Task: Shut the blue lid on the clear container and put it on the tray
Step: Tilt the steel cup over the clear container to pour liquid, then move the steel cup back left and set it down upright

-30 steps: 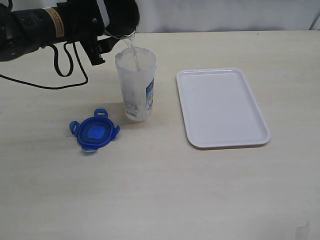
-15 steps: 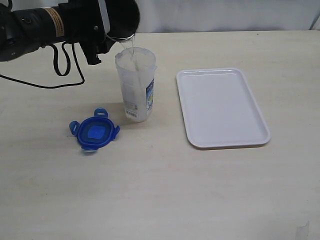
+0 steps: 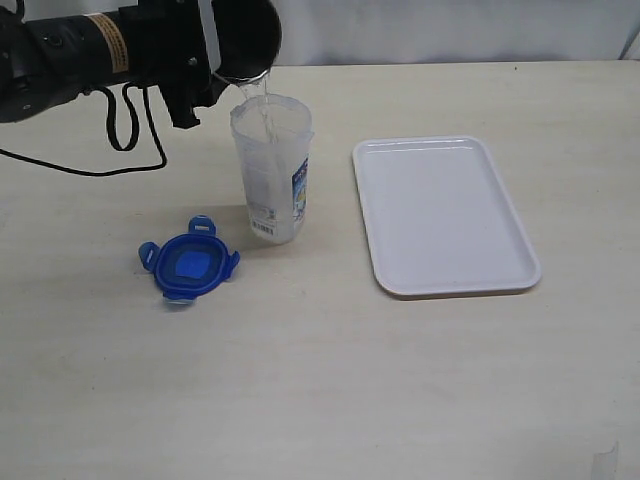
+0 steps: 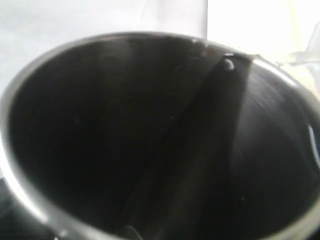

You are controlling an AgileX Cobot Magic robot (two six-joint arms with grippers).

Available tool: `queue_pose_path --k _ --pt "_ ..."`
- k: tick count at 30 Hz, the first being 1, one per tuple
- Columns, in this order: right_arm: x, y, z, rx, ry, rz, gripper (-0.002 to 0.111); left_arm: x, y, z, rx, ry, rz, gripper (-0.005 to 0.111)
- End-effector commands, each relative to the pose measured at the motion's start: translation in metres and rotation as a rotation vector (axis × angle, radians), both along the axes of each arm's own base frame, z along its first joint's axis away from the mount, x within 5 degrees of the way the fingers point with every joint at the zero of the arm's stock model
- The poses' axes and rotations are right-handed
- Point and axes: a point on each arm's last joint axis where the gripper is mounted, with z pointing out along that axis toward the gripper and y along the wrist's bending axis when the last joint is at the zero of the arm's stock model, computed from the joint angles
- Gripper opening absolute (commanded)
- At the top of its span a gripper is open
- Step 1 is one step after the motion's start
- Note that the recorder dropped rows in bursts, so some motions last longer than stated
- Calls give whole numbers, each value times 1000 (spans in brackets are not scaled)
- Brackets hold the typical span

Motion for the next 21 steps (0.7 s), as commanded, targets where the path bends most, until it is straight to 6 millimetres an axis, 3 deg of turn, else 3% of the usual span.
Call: queue_pose_path --k 1,9,15,21 --pt "0 0 0 -17 -1 -2 4 0 -4 17 -155 13 8 0" --pt "0 0 0 -17 -1 -2 4 1 -2 13 -747 533 245 0" --pt "0 0 0 -17 -1 -2 4 18 8 -18 -946 629 359 0" --pt "0 0 0 -17 -1 -2 4 42 52 -36 -1147 593 490 0"
